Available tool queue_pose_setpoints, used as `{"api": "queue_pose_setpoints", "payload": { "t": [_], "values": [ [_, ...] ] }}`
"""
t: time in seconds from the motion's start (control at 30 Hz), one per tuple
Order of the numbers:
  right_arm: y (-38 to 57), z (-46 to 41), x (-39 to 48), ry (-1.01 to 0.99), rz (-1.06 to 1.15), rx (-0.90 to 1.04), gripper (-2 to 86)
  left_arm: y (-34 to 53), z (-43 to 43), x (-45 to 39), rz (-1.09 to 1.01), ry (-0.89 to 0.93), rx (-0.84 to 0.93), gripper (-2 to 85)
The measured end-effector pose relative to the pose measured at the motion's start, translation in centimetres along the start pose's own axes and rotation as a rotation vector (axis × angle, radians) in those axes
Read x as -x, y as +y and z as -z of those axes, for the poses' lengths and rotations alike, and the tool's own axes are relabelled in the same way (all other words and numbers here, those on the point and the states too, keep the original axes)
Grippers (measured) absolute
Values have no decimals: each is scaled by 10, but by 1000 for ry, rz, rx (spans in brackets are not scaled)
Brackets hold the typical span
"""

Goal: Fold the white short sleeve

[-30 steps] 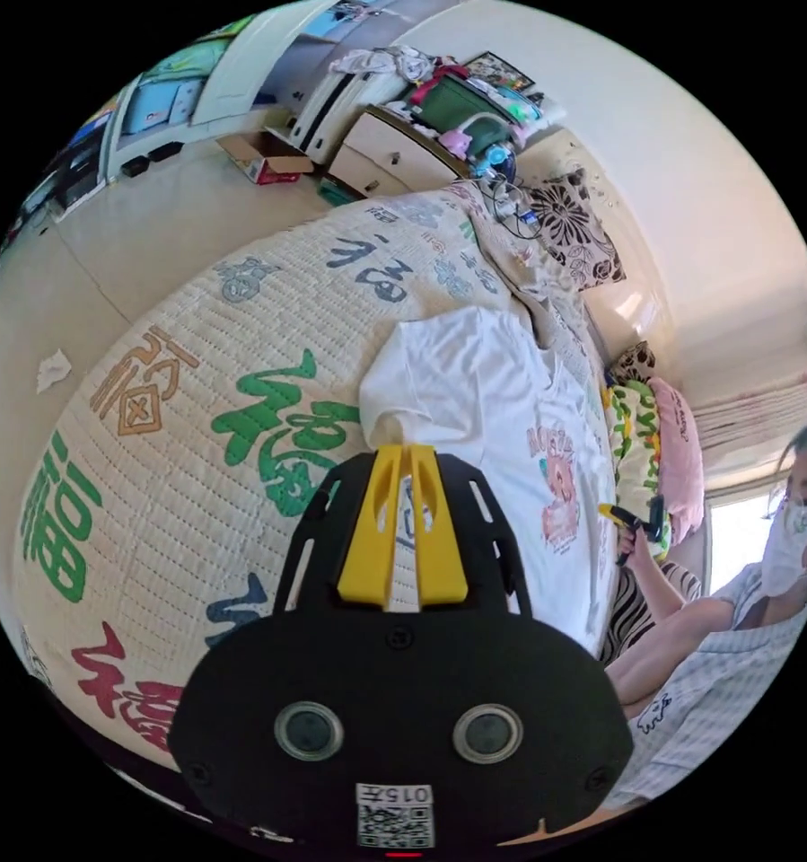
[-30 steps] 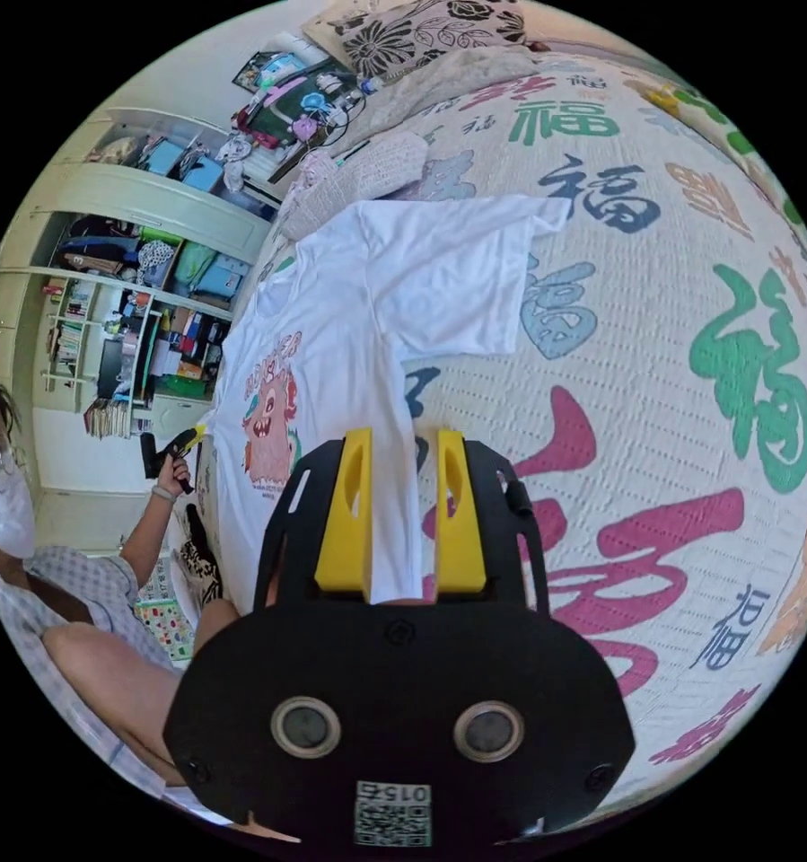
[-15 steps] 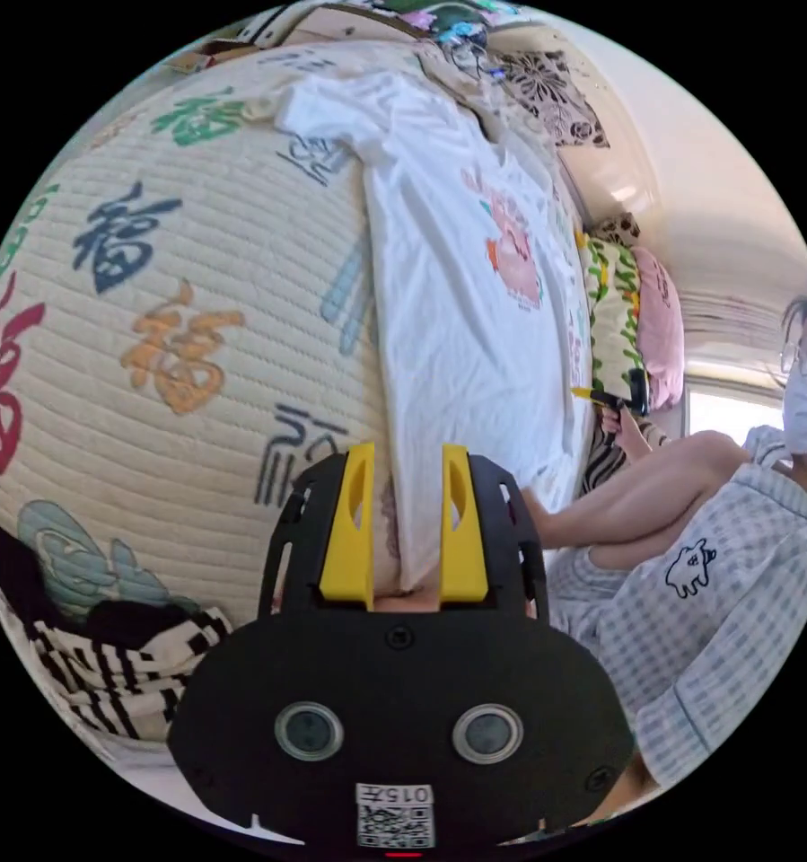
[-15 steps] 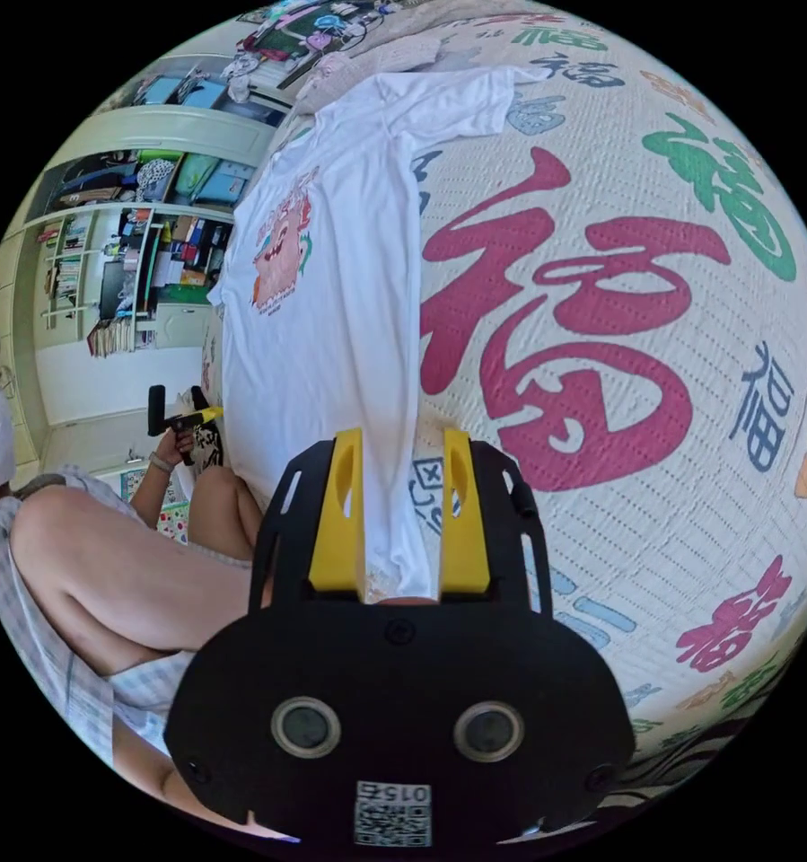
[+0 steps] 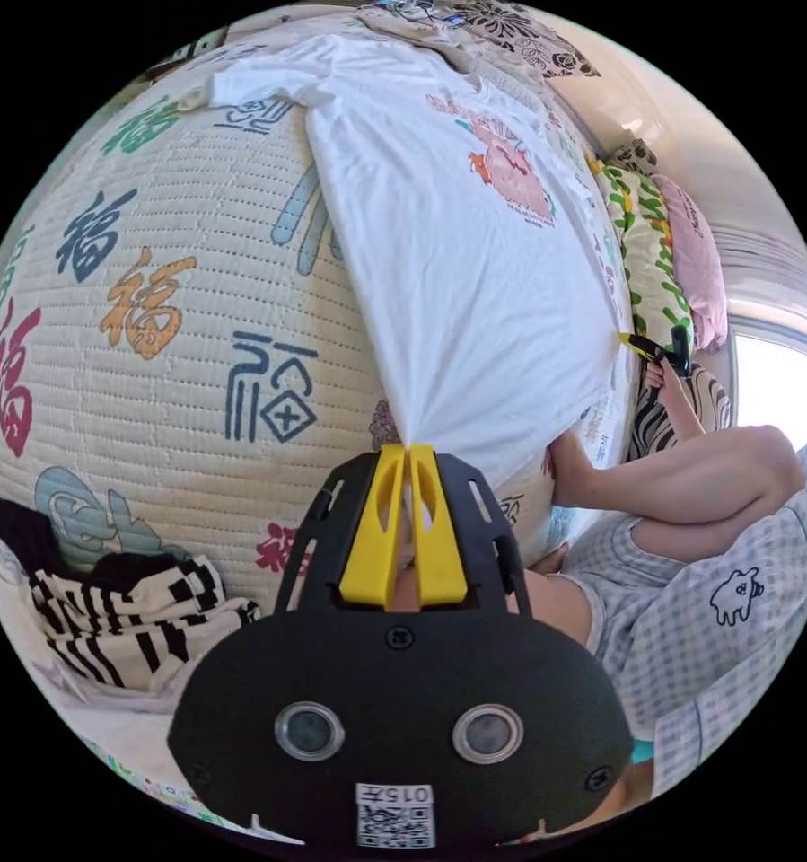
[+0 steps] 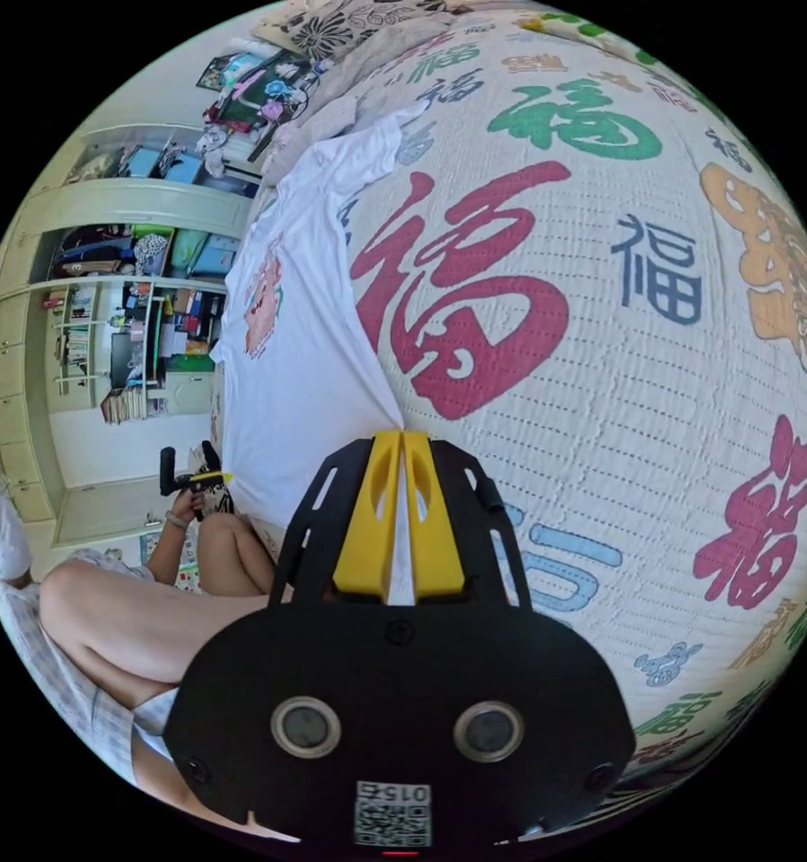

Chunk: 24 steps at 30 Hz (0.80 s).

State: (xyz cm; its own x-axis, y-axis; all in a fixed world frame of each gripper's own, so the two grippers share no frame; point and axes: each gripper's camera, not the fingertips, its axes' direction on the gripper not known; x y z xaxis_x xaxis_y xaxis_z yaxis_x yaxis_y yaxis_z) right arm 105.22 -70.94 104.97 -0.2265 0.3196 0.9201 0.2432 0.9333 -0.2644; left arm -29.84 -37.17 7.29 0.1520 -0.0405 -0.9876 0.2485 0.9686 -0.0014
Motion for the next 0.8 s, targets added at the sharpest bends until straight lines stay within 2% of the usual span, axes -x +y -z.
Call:
{"api": "queue_pose_setpoints", "payload": {
  "t": [0.17,0.27,0.3,0.4,0.43,0.53,0.67,0.73,0.8],
  "values": [
    [-10,-17,5,29,35,88,46,-6,-15,13,33,143,114,45],
    [-35,7,7,34,41,-61,84,-15,9,22,45,137,82,82],
    [-52,19,10,6,47,-152,97,-24,28,26,47,128,4,87],
    [-104,22,23,-62,68,-275,115,-57,73,33,74,-19,-233,106],
    [-126,14,29,-40,62,-280,122,-73,84,35,99,-110,-319,117],
    [-172,-16,36,59,-11,-238,138,-117,91,39,143,-198,-443,126],
    [-197,-48,46,168,-66,-209,107,-162,71,45,192,-292,-386,101],
    [-198,-59,54,281,-10,-203,56,-175,57,51,225,-380,-308,55],
    [-197,-64,57,297,70,-176,37,-174,58,56,210,-360,-337,24]
  ]
}}
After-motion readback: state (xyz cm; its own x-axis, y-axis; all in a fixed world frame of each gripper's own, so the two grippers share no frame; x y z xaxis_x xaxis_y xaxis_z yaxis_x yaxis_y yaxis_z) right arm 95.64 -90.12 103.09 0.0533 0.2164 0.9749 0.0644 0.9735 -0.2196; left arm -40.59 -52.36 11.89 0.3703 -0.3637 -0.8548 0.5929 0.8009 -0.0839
